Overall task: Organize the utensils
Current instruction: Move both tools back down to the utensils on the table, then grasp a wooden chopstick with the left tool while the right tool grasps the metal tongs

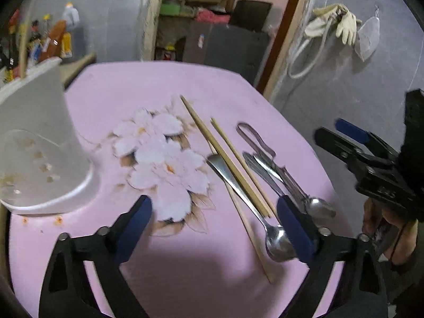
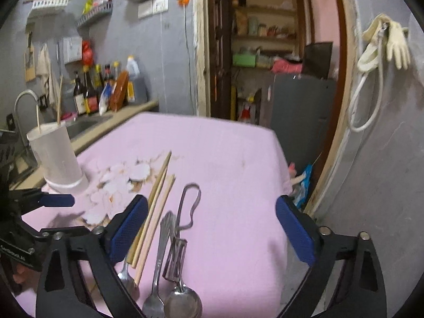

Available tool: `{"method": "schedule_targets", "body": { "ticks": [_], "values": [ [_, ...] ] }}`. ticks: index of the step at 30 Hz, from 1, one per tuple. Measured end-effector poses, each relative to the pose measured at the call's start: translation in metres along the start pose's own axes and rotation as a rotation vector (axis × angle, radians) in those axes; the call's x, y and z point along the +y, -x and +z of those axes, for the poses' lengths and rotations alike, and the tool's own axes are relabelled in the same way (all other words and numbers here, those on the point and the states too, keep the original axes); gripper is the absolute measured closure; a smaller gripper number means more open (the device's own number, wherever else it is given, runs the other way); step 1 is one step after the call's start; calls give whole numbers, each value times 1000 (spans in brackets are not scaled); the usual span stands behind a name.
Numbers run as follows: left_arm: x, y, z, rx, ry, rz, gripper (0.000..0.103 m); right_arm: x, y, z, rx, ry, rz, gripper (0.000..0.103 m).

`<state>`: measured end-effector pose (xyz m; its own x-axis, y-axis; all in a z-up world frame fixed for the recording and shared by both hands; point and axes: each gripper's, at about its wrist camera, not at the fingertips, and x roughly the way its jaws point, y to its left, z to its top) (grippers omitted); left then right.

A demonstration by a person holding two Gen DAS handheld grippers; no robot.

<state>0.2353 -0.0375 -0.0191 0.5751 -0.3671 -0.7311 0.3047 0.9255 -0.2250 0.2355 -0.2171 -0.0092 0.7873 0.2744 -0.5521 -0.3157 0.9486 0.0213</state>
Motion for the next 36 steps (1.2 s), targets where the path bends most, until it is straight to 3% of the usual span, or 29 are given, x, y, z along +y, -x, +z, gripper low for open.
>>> {"method": "schedule_targets", "body": {
  "ticks": [5,9,11,13,17,23,27,31,36],
  "values": [
    [0,-19,2,108,-7,-41,48,-1,-19,-3,98,5,43,24],
    [-1,-28,3,148,-22,-37,59,4,-28,-4,139,33,55,37],
    [-1,-33,6,167,-22,-39,70,5,-34,-4,164,34,68,46],
    [-1,-39,9,187,-16,-43,73,4,-41,-4,194,25,86,53],
    [-4,-46,15,208,-32,-49,84,5,-53,-3,241,19,122,58],
    [2,-54,23,234,-1,-54,94,7,-72,1,298,15,150,63],
    [8,-58,29,241,17,-52,96,8,-85,1,332,12,145,68],
    [4,-60,34,234,-17,-27,96,5,-89,3,335,-3,136,82],
    [7,-57,33,243,-4,-18,97,0,-85,4,340,23,115,85]
  ]
}}
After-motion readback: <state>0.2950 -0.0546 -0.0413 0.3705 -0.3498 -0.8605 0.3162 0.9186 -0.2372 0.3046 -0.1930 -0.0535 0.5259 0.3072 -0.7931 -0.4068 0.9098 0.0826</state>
